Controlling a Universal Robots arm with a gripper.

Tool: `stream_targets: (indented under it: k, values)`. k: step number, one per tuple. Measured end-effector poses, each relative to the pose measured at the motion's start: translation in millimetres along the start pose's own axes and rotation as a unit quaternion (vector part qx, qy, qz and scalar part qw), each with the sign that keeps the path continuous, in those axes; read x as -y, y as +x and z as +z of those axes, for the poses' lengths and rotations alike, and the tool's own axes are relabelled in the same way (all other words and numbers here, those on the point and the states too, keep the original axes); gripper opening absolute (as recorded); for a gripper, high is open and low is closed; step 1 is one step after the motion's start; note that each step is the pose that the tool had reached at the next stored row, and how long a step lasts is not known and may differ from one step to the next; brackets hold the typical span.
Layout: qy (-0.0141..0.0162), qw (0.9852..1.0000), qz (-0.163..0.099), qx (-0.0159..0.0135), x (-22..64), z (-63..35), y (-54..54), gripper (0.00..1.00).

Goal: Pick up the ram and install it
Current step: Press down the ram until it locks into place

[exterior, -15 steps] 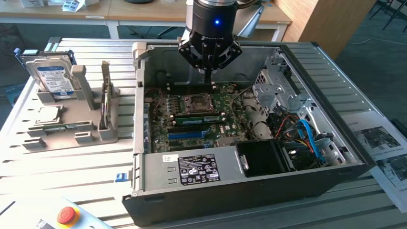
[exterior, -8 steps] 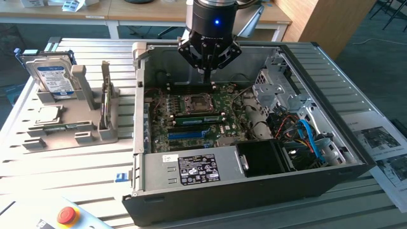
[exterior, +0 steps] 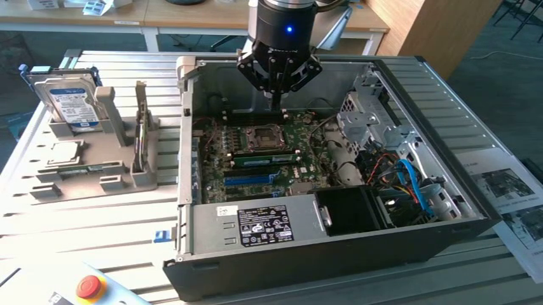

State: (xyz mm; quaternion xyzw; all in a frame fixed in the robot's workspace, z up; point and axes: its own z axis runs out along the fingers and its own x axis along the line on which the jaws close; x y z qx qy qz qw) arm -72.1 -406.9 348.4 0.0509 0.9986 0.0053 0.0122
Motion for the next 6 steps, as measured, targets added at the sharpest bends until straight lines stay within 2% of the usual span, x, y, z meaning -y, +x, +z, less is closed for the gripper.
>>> stream_targets:
  k: [6]
  values:
    - [-0.0001, 1.0, 0.0, -0.0001, 0.0, 0.0, 0.0, 0.1]
